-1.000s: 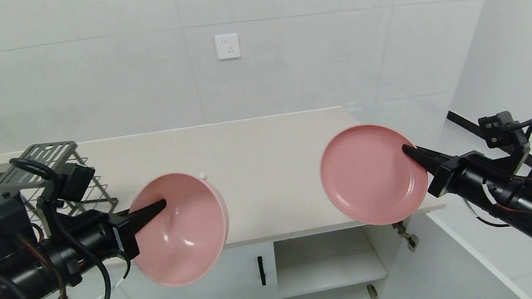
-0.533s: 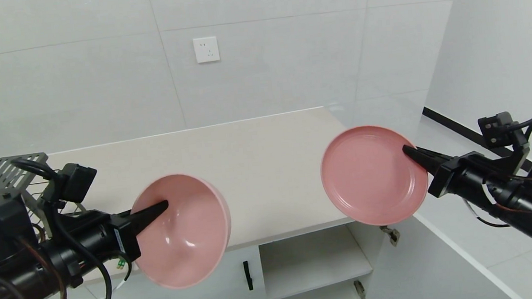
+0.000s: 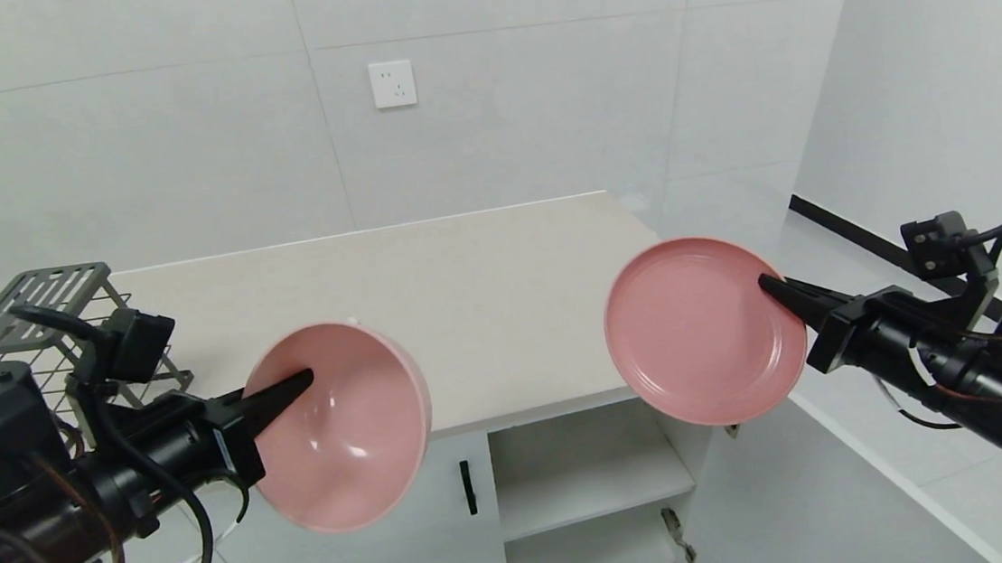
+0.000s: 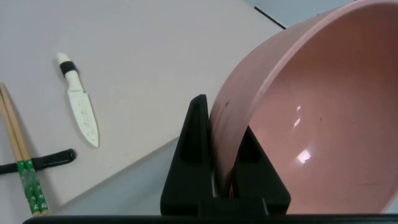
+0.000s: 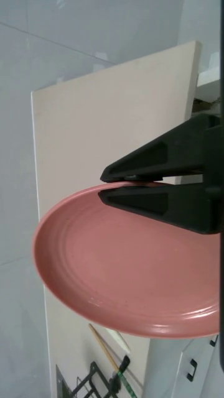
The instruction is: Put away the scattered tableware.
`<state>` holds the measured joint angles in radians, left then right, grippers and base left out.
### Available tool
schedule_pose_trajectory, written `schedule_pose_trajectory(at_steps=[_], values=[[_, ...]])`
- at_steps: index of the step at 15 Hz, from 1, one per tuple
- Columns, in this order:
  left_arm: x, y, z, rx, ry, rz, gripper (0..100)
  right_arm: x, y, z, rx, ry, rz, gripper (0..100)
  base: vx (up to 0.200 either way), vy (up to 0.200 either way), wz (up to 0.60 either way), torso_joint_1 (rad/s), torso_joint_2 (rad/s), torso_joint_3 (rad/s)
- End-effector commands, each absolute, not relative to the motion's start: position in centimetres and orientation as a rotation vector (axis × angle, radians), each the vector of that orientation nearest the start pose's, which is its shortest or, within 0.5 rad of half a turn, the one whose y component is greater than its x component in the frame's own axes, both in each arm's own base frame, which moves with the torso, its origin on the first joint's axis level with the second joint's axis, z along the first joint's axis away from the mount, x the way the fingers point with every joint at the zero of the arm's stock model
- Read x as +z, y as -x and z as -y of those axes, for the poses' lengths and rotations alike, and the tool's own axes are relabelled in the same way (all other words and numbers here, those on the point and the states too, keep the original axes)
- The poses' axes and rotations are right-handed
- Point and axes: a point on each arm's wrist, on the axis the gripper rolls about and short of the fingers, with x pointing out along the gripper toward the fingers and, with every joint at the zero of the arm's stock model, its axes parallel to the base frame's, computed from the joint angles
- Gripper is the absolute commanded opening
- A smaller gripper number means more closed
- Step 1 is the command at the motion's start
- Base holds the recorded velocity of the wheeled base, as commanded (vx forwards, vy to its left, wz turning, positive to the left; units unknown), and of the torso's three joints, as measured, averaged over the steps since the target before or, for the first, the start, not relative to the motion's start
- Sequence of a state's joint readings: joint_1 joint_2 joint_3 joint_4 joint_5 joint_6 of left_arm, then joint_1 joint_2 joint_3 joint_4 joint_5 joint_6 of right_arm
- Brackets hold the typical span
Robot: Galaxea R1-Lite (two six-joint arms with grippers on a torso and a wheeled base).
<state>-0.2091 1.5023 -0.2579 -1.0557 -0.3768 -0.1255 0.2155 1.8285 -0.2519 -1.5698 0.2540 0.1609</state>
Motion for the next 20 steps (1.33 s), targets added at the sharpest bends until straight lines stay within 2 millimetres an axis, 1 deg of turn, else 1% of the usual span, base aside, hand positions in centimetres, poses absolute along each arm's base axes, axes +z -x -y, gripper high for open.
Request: schedule_pose_trajectory(at_steps=[1,4,8,12,20], values=[[13.0,-20.2,5.2,-0.57,0.124,-0.261,0,11.3,-24.4,-6.0,0.469,-0.157,-0.05,0,0.0,0.0,0.0,-0.227,0.45,0.222],[12.9,-19.9,5.1,-0.577,0.083,-0.252,0,11.2,-24.3,-6.0,0.471,-0.109,-0.048,0,0.0,0.0,0.0,-0.269,0.53,0.26],[13.1,-19.6,5.2,-0.586,0.08,-0.239,0,11.0,-24.2,-6.0,0.472,-0.103,-0.056,0,0.0,0.0,0.0,-0.271,0.54,0.259],[12.7,-19.1,6.3,-0.647,0.077,-0.261,0,11.0,-24.0,-6.2,0.484,-0.103,-0.058,0,0.0,0.0,0.0,-0.266,0.52,0.249],[11.8,-18.6,7.4,-0.707,0.071,-0.306,0,10.7,-23.8,-6.3,0.486,-0.103,-0.073,0,0.0,0.0,0.0,-0.252,0.49,0.231]])
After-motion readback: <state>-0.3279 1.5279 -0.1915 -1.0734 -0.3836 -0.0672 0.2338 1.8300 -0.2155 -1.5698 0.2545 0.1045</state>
